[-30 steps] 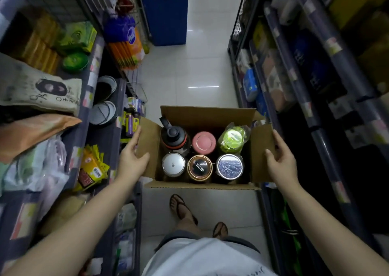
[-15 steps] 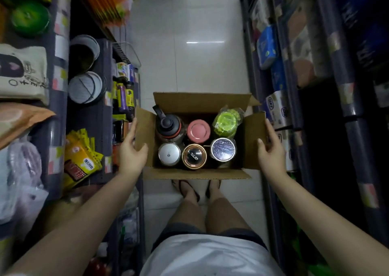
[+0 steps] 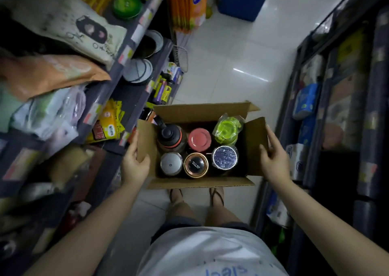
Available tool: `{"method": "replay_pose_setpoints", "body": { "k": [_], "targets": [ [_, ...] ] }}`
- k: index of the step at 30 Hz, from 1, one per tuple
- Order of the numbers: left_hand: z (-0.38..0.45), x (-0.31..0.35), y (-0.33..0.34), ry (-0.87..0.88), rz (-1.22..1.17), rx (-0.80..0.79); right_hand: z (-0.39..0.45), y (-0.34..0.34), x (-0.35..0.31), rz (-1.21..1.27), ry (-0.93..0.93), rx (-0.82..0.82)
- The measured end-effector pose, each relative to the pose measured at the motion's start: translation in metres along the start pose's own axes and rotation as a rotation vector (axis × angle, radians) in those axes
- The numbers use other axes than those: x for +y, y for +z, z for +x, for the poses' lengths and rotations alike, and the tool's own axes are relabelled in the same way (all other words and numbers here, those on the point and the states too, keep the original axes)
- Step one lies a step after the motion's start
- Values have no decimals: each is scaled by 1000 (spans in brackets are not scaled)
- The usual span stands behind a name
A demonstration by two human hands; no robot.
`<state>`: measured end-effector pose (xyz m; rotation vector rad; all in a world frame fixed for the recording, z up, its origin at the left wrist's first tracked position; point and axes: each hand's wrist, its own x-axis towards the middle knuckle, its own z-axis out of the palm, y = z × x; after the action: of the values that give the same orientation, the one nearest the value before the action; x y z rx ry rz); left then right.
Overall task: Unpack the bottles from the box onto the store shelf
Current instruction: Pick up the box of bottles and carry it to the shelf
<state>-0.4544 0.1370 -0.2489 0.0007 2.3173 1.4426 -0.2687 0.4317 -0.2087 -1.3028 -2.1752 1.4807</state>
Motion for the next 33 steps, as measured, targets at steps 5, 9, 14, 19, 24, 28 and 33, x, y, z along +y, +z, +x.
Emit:
{"method": "replay_pose_setpoints", "body": {
  "k": [5, 9, 14, 19, 24, 28, 33],
  "targets": [
    [-68, -21, -12, -123, -101, 285, 18, 6, -33, -95, -182, -241],
    [-133, -38, -21, -227, -183, 509, 20, 29, -57, -239, -370, -464],
    [-222, -63, -35, -339, -255, 768, -9, 85, -85, -323, -566, -720],
    [-305, -93, -51, -510, -219, 1011, -67, 150, -100, -411, -743, -960],
    [-376, -130, -59, -626, -235, 1218, -142, 216, -95, -410, -891, -1181],
    [-430, -154, -53, -718, -386, 1350, -199, 255, -90, -482, -1022, -1311],
    [-487, -167, -32, -738, -546, 1517, -275, 278, -85, -562, -1110, -1446]
  ]
}}
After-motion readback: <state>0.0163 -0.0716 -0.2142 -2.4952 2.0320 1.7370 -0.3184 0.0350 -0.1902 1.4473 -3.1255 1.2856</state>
